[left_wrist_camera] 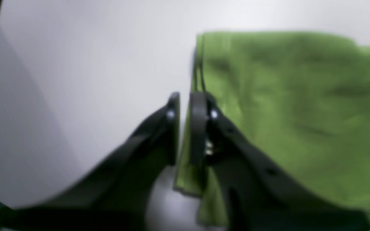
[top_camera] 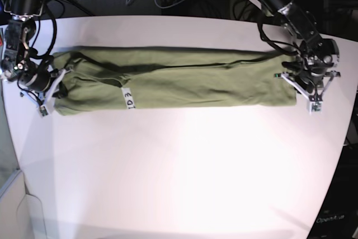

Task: Fold the T-shirt properly
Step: 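Adjust the left gripper's grip on the strip end and flatten it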

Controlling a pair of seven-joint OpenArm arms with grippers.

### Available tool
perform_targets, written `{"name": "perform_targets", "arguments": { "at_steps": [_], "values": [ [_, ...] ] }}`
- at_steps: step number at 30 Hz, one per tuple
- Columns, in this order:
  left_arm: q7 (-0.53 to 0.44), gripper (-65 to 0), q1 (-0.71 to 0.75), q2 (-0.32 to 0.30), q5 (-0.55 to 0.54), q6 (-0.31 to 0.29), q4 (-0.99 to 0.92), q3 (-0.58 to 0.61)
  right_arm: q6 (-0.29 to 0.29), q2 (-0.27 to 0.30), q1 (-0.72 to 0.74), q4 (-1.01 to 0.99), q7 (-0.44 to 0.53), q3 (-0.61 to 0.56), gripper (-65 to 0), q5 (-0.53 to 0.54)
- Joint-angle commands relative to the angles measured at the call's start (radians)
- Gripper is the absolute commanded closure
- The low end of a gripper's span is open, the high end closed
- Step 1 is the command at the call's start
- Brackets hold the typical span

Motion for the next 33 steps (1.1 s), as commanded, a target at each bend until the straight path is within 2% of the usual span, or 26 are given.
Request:
{"name": "perform_targets", "arguments": {
  "at_steps": [1, 3, 5, 8, 12, 17, 27, 33],
  "values": [
    [-0.019, -12.0, -0.016, -0.006, -0.015, 0.002, 0.046, 0.002, -0.008, -0.002, -0.012, -0.012, -0.075, -0.023, -0.4, -0.049],
    [-0.019, -22.0, -0.007, -0.003, -0.015, 0.002, 0.094, -0.013, -0.008, -0.002, -0.012, -0.012, -0.075, -0.04, -0.4, -0.049],
    [-0.019, -28.8, -0.002, 0.002, -0.017, 0.002, 0.13, -0.027, -0.008, -0.003, -0.014, -0.012, -0.075, -0.044, -0.4, -0.049],
    [-0.016, -32.1, -0.001, -0.001, -0.017, 0.002, 0.14, -0.032, -0.008, -0.017, -0.014, -0.012, -0.075, -0.046, -0.4, -0.049],
    [0.077, -34.9, 0.001, -0.021, -0.014, 0.002, 0.103, -0.032, -0.008, -0.022, -0.012, -0.012, -0.075, -0.046, -0.4, -0.049],
    [0.103, -44.5, -0.001, -0.047, -0.017, 0.002, 0.018, -0.048, -0.008, -0.022, -0.012, -0.012, -0.075, -0.046, -0.4, -0.049],
    [0.1, -45.4, -0.047, -0.064, -0.017, 0.002, -0.138, -0.078, -0.008, -0.022, -0.015, -0.012, -0.075, -0.046, -0.4, -0.049],
    [0.105, -45.3, -0.056, -0.053, -0.017, 0.002, -0.143, -0.075, -0.008, -0.022, -0.017, -0.012, -0.075, -0.046, -0.4, -0.063]
  ]
}}
